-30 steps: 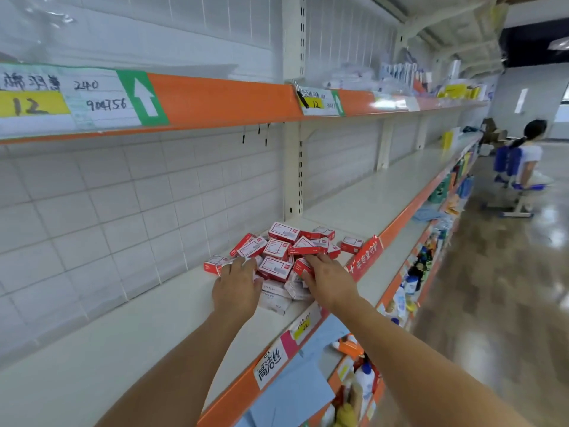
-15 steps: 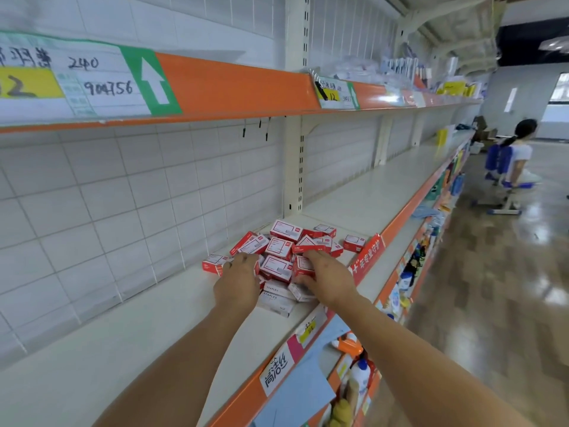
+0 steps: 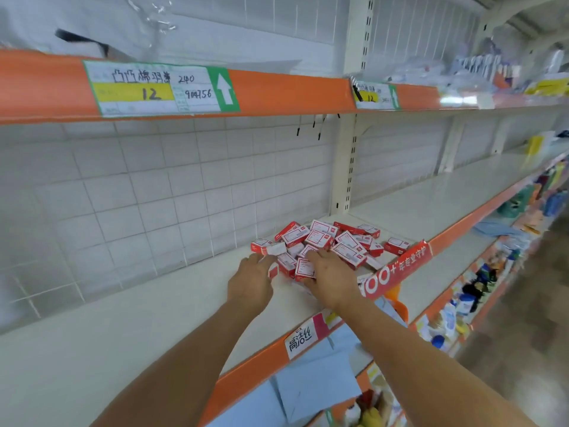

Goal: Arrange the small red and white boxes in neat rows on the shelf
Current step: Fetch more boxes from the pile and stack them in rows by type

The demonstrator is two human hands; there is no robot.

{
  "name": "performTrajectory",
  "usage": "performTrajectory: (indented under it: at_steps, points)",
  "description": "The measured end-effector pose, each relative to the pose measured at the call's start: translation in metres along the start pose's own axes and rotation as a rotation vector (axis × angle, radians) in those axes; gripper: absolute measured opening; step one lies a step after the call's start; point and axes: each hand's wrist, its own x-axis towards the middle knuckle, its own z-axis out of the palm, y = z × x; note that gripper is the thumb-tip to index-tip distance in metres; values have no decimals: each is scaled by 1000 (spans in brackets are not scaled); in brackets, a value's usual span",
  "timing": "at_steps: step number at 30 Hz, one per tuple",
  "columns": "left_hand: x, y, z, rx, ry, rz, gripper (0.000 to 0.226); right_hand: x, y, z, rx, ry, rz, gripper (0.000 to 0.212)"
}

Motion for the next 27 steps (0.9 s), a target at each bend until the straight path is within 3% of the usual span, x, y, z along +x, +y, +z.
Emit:
performTrajectory:
  at_steps: [12, 27]
  points:
    - [-118, -39, -43, 74, 101, -320, 39, -41, -74, 22, 221, -149, -316, 46]
    - [-314, -122, -137, 171, 236, -632, 48, -128, -261, 22, 358, -224, -680, 43]
